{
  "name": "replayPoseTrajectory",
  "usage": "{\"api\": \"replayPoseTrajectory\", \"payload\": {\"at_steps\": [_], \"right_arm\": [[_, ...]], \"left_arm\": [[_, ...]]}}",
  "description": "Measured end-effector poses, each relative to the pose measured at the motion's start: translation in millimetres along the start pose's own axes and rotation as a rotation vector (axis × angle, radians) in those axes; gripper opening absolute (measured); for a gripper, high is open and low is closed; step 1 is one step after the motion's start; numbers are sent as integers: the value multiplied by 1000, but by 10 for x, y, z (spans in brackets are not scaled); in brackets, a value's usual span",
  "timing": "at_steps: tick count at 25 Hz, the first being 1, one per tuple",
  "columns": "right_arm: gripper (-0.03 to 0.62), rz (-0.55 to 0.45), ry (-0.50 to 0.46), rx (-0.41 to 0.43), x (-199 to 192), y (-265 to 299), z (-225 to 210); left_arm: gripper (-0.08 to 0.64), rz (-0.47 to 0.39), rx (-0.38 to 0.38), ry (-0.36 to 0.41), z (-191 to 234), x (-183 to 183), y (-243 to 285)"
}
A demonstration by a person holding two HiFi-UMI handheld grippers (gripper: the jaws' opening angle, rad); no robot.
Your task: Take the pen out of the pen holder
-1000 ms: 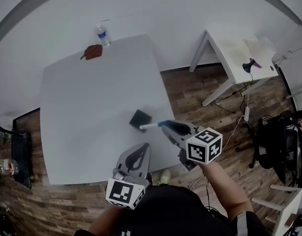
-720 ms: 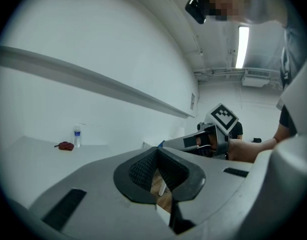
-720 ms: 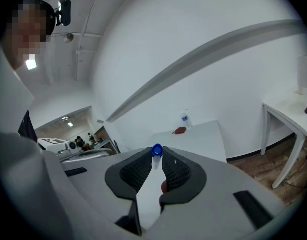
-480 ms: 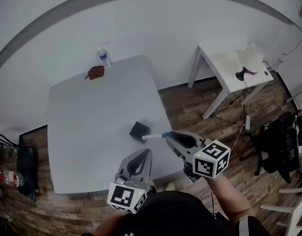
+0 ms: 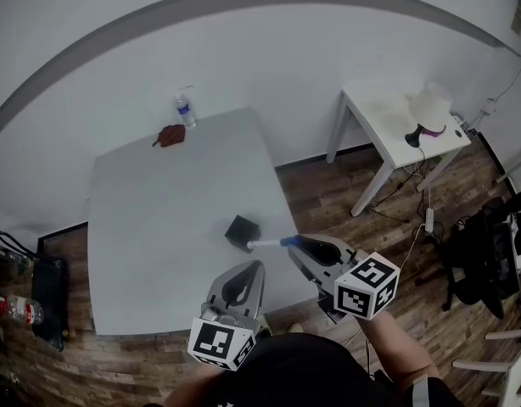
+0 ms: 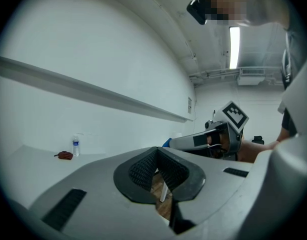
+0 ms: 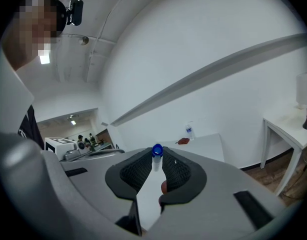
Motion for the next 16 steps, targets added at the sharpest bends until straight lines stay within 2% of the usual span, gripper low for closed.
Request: {"api": "replayPoseTrajectory", "payload": {"at_steps": [16], "right_arm": [[67,-5,-21,-11,39,-14,11]], "left_arm": [[5,-18,-1,-9,-2,-2,-19]]}}
Point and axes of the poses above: the fingertips, and each gripper's own axes: y forward along the fingers, z to its left, x out of its top, the point moved 10 cm from there along -y, backward along the fingers, and after that the axes turned 11 degrees about -y, right-handed, at the moved point
